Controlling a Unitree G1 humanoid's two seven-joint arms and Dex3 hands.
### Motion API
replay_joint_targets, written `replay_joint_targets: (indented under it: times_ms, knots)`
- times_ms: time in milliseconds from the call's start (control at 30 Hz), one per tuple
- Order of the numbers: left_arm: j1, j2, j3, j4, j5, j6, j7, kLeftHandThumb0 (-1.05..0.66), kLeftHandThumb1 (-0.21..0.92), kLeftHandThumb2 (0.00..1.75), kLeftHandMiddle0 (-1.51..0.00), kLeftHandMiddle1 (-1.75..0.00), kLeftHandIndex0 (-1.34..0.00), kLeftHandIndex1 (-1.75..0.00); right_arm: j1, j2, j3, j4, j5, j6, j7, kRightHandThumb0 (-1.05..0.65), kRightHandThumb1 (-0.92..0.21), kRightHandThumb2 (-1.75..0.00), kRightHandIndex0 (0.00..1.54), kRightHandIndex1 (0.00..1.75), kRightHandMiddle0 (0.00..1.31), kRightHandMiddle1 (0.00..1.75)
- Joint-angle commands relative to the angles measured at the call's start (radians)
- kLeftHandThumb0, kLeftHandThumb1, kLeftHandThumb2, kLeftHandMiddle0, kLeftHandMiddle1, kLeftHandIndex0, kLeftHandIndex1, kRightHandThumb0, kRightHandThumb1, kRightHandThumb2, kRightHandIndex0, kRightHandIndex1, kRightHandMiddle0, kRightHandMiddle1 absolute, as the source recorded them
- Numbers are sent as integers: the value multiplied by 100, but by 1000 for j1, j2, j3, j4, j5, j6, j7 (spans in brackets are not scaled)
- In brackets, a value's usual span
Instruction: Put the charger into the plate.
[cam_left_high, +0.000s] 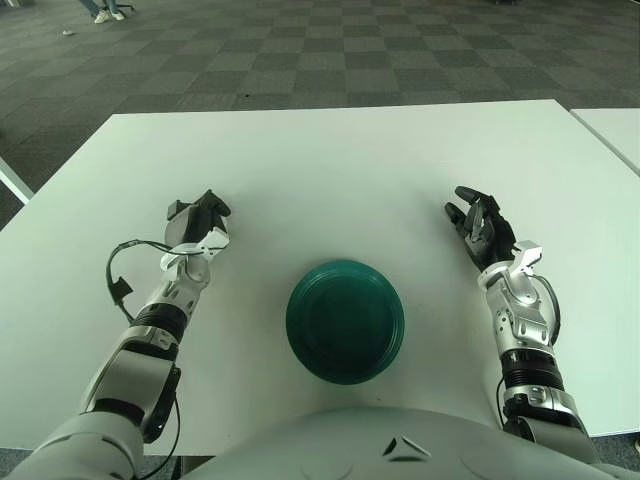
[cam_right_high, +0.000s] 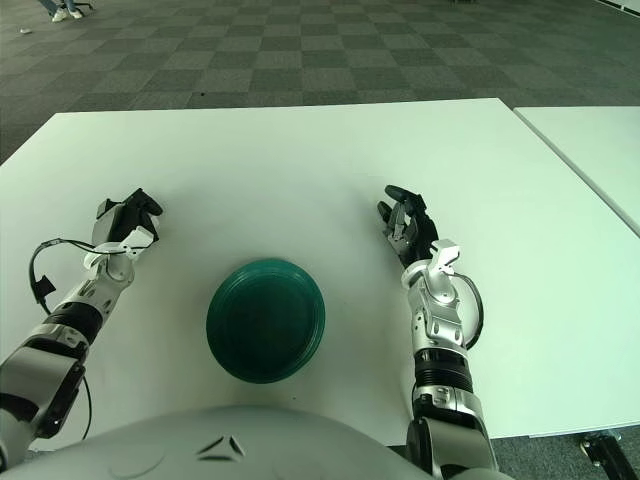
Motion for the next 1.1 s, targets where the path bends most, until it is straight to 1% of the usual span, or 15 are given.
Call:
replay_joint_targets:
  times_ms: [0,33,67,100,133,167,200,233,267,367,400,467,567,733,1067]
  knots:
    - [142,-36,-82,31,29,17,-159,-16,17,141,-95,-170,-62,-166,55,11,4,44,2,54,-6,-69,-92,-82,34,9,0,102]
    - [146,-28,-89,16,32,21,-175,-26,31,122,-99,-172,-59,-163,56,11,4,44,2,54,-6,-69,-92,-82,34,9,0,102]
    - [149,-23,-94,6,33,23,-186,-38,37,110,-96,-172,-51,-162,56,11,4,43,2,54,-6,-69,-92,-82,34,9,0,102]
    - [168,-5,-102,-59,36,47,-214,-56,49,88,-92,-173,-38,-161,56,11,4,43,2,54,-6,-69,-92,-82,34,9,0,102]
    - [183,9,-108,-109,38,67,-235,-64,54,79,-75,-167,-31,-155,56,11,4,43,2,54,-6,-69,-92,-82,34,9,0,102]
    - [203,25,-116,-172,43,94,-259,-75,64,62,-48,-160,-20,-146,58,12,4,41,2,54,-6,-69,-92,-82,34,9,0,102]
    - [217,36,-121,-216,46,114,-275,-84,72,49,-31,-141,-12,-137,60,12,5,39,2,54,-6,-69,-92,-82,34,9,0,102]
    - [213,45,-139,-216,64,128,-289,-90,78,39,-20,-129,-8,-131,61,12,5,37,2,54,-6,-69,-92,-82,34,9,0,102]
    - [211,51,-151,-218,78,141,-300,-95,83,32,-13,-104,-5,-113,62,13,5,37,2,54,-6,-69,-92,-82,34,9,0,102]
    - [210,71,-181,-235,111,174,-334,-101,88,23,-6,-70,-2,-82,65,14,6,34,1,54,-7,-69,-92,-82,34,9,0,102]
    - [211,78,-187,-246,118,184,-346,-102,90,23,-4,-55,-1,-66,65,15,6,33,1,54,-7,-69,-92,-82,34,9,0,102]
    - [207,93,-198,-254,133,199,-372,-104,91,23,-2,-34,0,-43,66,15,7,33,1,54,-7,-69,-92,-82,34,9,0,102]
    - [199,113,-209,-251,150,213,-405,-104,92,25,-1,-11,0,-18,69,16,7,31,1,53,-7,-69,-92,-82,34,9,0,102]
    - [194,132,-213,-250,168,227,-438,-105,92,24,0,-2,0,-3,70,16,8,29,1,52,-8,-69,-92,-82,34,9,0,102]
    - [224,181,-204,-316,175,228,-491,-105,92,16,0,0,0,0,77,17,10,23,2,51,-8,-69,-92,-82,34,9,0,102]
